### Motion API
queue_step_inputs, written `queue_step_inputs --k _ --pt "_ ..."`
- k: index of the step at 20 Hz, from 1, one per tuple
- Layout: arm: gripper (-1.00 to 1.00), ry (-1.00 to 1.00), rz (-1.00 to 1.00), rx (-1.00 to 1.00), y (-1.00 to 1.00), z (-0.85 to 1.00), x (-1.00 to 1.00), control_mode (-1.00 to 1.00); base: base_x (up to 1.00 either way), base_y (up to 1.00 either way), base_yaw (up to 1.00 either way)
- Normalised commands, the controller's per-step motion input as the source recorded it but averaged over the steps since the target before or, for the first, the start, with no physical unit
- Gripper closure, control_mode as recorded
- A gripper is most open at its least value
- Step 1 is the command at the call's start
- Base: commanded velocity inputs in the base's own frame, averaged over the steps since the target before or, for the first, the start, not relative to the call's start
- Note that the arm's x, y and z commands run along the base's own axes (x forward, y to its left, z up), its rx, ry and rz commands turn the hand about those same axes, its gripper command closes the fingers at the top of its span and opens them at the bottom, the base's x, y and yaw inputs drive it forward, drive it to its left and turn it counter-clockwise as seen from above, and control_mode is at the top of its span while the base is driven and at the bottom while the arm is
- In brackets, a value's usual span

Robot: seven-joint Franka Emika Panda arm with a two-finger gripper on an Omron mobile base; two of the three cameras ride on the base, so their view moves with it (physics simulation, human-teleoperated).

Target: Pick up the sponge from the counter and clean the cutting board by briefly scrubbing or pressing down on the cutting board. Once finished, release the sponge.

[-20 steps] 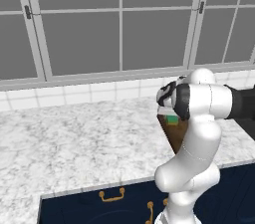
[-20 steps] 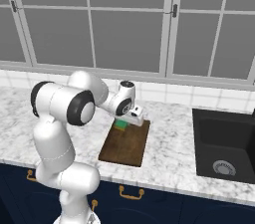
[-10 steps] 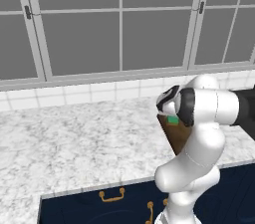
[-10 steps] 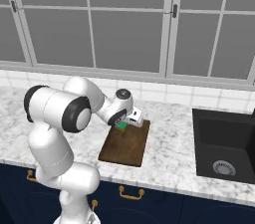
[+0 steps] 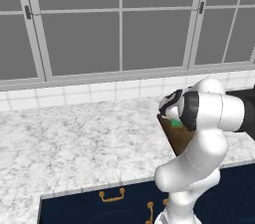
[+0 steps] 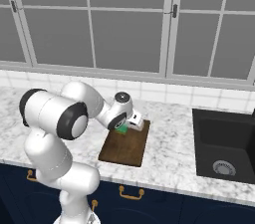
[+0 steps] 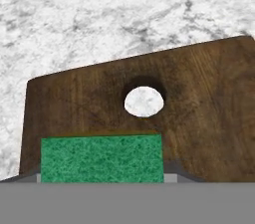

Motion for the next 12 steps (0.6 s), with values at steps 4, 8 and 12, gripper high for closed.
queue_step_inputs --k 4,8,12 --pt "1.00 0.03 0.00 0.00 -0.26 -0.23 -0.70 -1.00 0.00 0.00 0.00" --pt "1.00 0.00 0.00 0.00 -0.27 -0.36 -0.78 -1.00 0.00 0.00 0.00" --pt "1.00 0.00 0.00 0.00 -0.27 -0.35 -0.90 -1.00 0.00 0.00 0.00"
